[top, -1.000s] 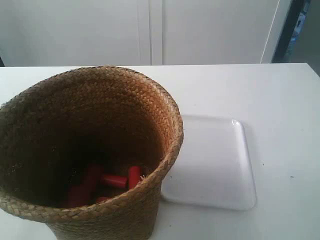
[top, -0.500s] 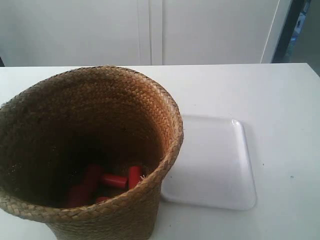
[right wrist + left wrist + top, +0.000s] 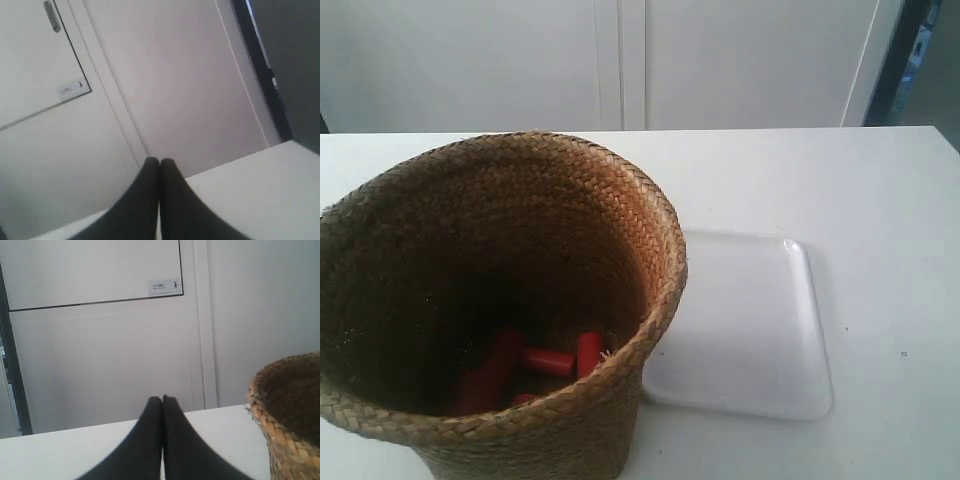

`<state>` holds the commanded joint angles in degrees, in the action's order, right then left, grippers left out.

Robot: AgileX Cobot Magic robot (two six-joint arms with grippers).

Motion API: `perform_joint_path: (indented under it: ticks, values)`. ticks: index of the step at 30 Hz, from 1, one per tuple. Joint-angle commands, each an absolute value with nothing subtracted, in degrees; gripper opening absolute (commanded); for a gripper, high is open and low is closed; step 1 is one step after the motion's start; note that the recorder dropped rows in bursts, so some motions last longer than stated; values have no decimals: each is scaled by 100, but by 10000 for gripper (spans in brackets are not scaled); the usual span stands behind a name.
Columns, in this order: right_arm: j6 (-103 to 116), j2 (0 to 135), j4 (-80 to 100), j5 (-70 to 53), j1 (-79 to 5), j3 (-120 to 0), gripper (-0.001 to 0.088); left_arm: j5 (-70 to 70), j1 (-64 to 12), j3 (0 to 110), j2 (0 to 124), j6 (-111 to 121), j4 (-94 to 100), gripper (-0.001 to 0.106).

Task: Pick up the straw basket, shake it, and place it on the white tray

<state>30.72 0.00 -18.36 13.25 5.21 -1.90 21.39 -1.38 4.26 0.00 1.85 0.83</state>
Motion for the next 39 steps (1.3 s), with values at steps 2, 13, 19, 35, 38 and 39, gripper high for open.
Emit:
perform_joint_path:
  ticks: [2, 13, 19, 35, 38, 39]
  values:
    - [3280, 0, -1817, 1707, 521, -605, 0, 2080, -138, 909, 52, 195, -487, 0]
    - [2548, 3975, 262, -1000, 47, -3498, 0, -1379, -138, 4153, 4328, 434, -1718, 0]
    - [1077, 4852, -906, -3647, -545, -4565, 0, -3334, -138, 5272, 4738, 279, -1711, 5]
    - [-2976, 6585, -5589, -4620, -808, -5093, 743, -4681, -138, 5772, 5476, -142, -1816, 700]
    - [-2989, 6738, -5707, -4674, -808, -5093, 751, -4681, -138, 5772, 5544, -142, -1972, 700]
    - [-2989, 6751, -5771, -4695, -808, -5107, 751, -4681, -138, 5772, 5572, -157, -1969, 700]
